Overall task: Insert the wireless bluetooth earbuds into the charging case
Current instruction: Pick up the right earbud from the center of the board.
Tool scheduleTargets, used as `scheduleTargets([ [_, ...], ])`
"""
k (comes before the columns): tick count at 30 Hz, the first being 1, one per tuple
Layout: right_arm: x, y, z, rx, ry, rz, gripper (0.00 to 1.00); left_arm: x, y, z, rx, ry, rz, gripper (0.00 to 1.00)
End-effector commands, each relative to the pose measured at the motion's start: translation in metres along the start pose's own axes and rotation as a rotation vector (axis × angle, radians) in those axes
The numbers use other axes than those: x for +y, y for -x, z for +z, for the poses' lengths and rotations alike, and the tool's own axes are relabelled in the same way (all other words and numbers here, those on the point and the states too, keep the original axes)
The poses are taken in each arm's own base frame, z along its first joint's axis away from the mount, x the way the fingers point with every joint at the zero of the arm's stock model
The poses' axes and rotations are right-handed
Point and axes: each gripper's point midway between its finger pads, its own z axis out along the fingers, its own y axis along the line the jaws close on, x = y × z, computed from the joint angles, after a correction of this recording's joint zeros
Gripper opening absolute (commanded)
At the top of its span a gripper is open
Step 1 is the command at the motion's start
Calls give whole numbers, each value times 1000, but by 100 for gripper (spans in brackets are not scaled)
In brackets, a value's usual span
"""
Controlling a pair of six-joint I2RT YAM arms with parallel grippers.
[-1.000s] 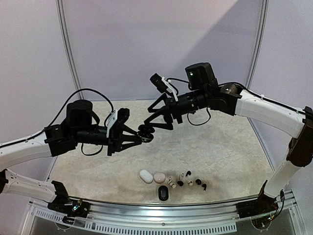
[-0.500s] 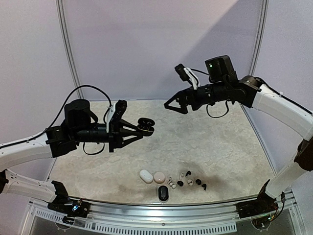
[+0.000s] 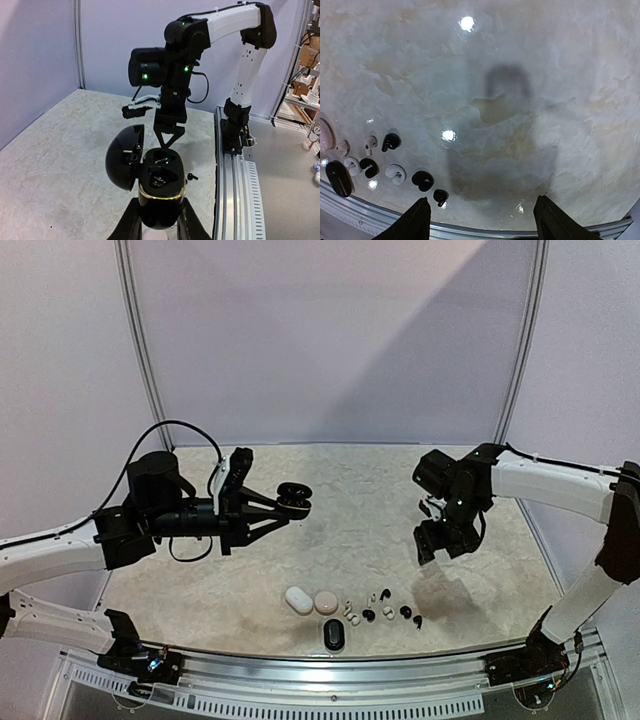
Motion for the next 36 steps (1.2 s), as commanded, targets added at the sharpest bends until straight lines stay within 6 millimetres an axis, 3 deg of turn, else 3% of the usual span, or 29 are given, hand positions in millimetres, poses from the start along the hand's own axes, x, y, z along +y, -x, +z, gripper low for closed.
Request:
scheduleTargets([
  [1, 2, -34, 15, 94, 29, 95, 71, 0, -1, -4, -20, 6, 10, 0],
  [5, 11, -57, 31, 158, 72, 137, 65, -1, -2, -4, -20, 1, 21, 0],
  [11, 35, -64, 43, 183, 104, 117, 61, -1, -2, -5, -18, -1, 30, 0],
  [15, 40, -76, 57, 239, 103, 108, 48, -2, -3, -5, -16, -1, 30, 0],
  [22, 52, -79, 60, 237, 136, 117, 38, -1, -5, -5, -15, -2, 31, 0],
  [30, 39, -89, 74, 274, 35, 116, 38, -1, -5, -4, -15, -4, 29, 0],
  [36, 48, -90, 81, 283, 42, 101, 33, -1, -7, -3, -8, -2, 28, 0],
])
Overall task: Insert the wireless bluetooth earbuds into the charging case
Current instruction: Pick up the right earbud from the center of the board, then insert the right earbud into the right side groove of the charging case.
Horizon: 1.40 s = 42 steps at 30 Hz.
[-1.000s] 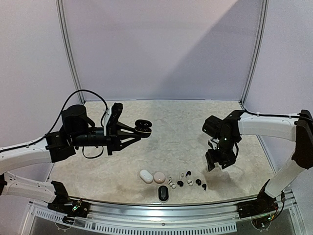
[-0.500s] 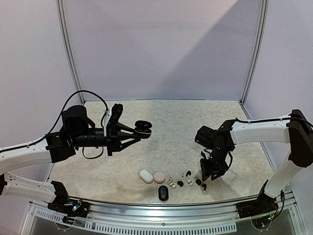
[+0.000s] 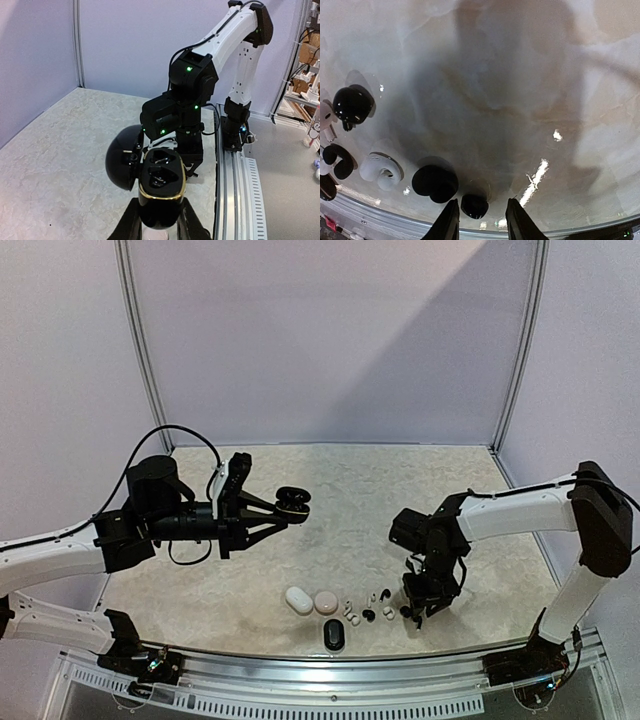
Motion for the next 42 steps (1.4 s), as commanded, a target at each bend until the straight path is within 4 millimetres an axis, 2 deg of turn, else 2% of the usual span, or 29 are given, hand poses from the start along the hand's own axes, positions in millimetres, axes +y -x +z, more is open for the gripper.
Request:
scheduleTargets([
  [1, 4, -3, 10, 15, -16, -2, 32, 2, -1, -1, -10, 4, 19, 0],
  [6, 3, -6, 17, 35, -34, -12, 28, 2, 0, -1, -9, 6, 20, 0],
  [12, -1, -6, 18, 37, -60, -25, 22, 3, 0, -1, -7, 8, 22, 0],
  [19, -2, -7, 15, 38, -66, -37, 19, 4, -1, 1, -4, 7, 24, 0],
  [23, -1, -5, 14, 35, -65, -50, 11, 4, 2, 1, -10, 10, 24, 0],
  [28, 3, 4, -1, -5, -83, -108, 3, 6, 14, 0, -32, 18, 13, 0],
  [32, 17, 24, -35, -115, -67, -200, 0, 7, 31, -3, -54, 25, 22, 0],
  [36, 36, 48, -87, -267, -30, -294, 0, 3, 40, -5, -44, 3, 61, 0],
  [39, 44, 69, -134, -416, -9, -341, 0, 6, 47, -4, -42, 22, 122, 0],
  [42, 64, 81, -198, -627, 78, -416, 0, 11, 55, -1, -60, 43, 186, 0],
])
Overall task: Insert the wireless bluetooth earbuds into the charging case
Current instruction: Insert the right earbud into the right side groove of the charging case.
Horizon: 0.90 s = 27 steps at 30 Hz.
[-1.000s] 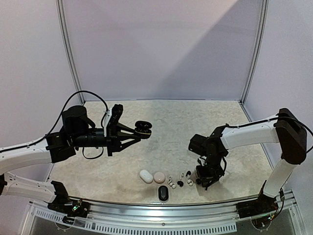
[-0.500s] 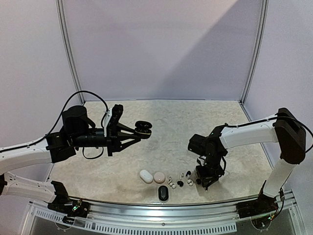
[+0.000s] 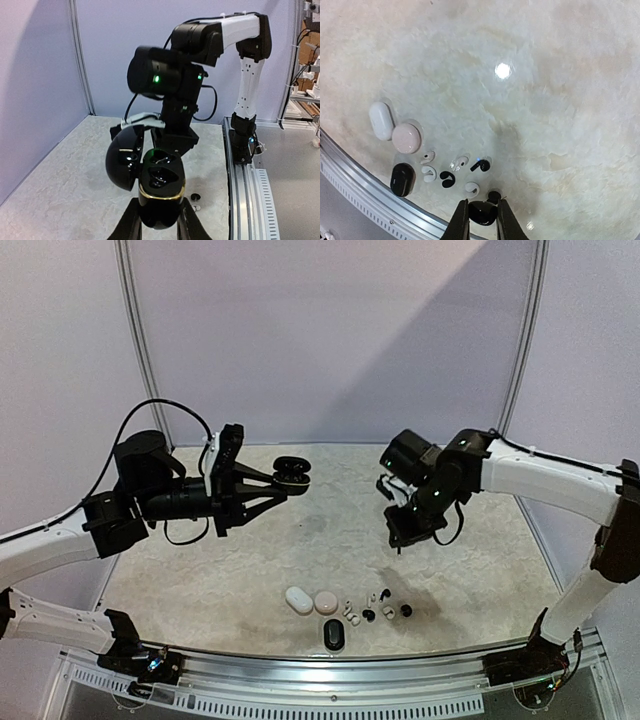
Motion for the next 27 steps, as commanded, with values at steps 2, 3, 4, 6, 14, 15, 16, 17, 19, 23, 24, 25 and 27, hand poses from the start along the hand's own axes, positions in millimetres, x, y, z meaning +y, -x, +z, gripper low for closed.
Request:
scheduleTargets([
  [2, 24, 74, -105, -454, 135, -165, 0, 14, 10, 10, -24, 35, 137, 0],
  [3, 32, 84, -122, -541, 173, -200, 0, 16, 13, 12, -40, 40, 165, 0],
  [4, 38, 91, -147, -639, 219, -224, 0, 18, 16, 14, -57, 48, 200, 0],
  [6, 50, 99, -180, -795, 293, -289, 0, 22, 22, 18, -94, 72, 269, 0],
  [14, 109, 89, -249, -1109, 534, -563, 0, 17, 28, 28, -170, 89, 348, 0],
  [15, 117, 87, -252, -1121, 555, -600, 0, 13, 27, 29, -177, 81, 340, 0],
  [16, 125, 86, -251, -1115, 574, -626, 0, 10, 28, 30, -184, 74, 332, 0],
  [17, 131, 86, -248, -1115, 575, -658, 0, 9, 27, 31, -185, 75, 323, 0],
  [19, 142, 82, -247, -1128, 584, -717, 0, 9, 26, 32, -189, 80, 308, 0],
  [23, 157, 72, -247, -1177, 630, -822, 0, 7, 25, 34, -191, 82, 288, 0],
  [24, 160, 71, -249, -1195, 644, -838, 0, 8, 25, 35, -190, 86, 273, 0],
  [25, 162, 70, -248, -1193, 650, -853, 0, 9, 25, 36, -190, 88, 257, 0],
  [27, 164, 68, -244, -1179, 653, -873, 0, 11, 25, 37, -187, 95, 221, 0],
])
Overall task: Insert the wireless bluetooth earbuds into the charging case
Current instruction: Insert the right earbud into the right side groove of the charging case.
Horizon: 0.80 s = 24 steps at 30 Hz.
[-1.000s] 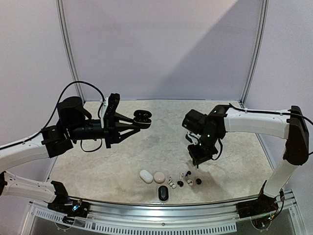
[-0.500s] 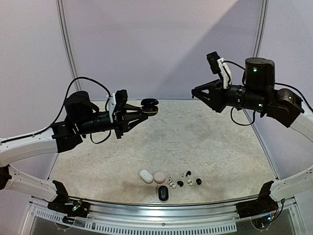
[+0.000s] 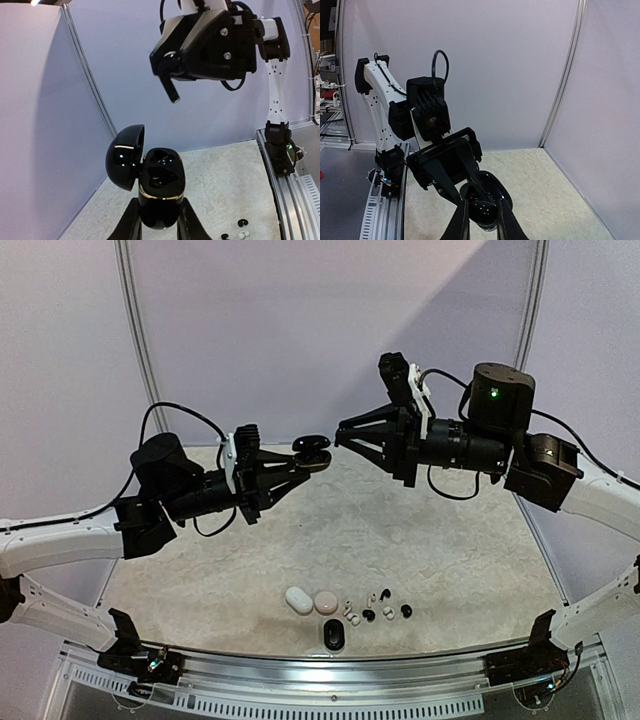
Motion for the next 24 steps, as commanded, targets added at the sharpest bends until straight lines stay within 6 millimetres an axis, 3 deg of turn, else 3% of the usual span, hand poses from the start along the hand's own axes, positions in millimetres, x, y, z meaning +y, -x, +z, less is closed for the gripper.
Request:
scheduleTargets([
  [1, 15, 9, 3, -60, 78, -89, 0, 1, -1, 4, -3, 24, -82, 0],
  [24, 2, -27, 20, 32, 20, -148, 0, -9, 8, 8, -17, -38, -142, 0],
])
